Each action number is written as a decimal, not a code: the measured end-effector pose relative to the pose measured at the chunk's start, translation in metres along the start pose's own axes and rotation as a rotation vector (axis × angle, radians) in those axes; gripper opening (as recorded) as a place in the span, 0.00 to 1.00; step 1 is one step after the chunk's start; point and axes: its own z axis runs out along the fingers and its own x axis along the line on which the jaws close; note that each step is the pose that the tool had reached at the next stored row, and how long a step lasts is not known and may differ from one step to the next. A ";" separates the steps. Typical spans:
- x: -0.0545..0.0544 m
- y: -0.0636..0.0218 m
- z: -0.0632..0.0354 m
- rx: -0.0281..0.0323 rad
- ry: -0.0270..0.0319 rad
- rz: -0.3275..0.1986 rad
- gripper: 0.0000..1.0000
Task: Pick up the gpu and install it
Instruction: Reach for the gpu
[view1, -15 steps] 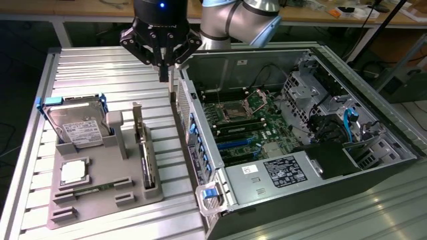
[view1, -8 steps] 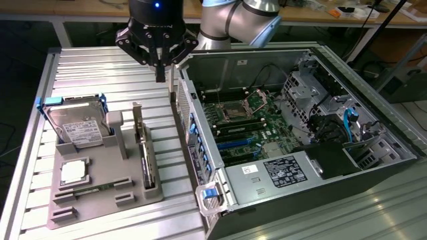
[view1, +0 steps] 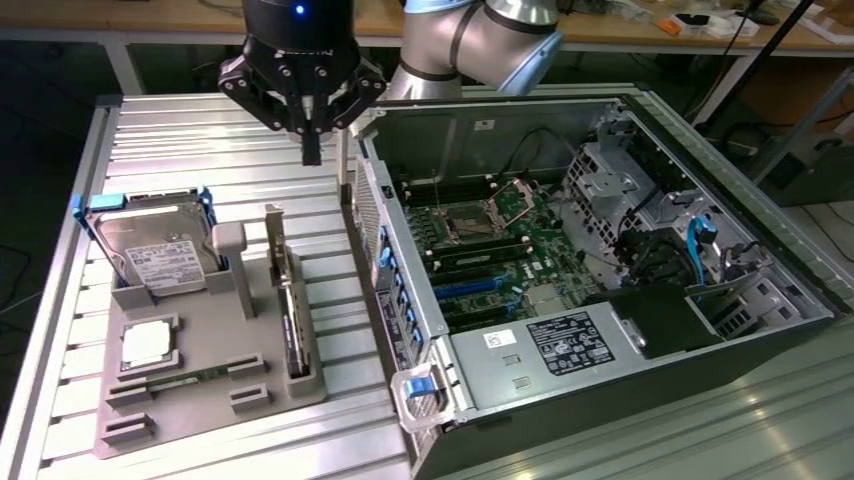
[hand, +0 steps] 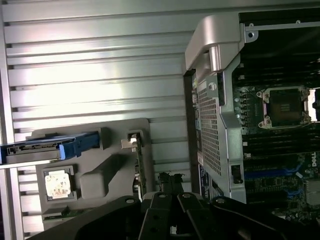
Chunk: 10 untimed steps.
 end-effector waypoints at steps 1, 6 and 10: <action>0.001 -0.0001 0.0000 -0.0001 0.0000 0.000 0.11; 0.005 -0.0004 -0.0001 0.0000 0.0000 0.000 0.11; 0.009 -0.0007 -0.0002 0.0000 0.0000 0.000 0.11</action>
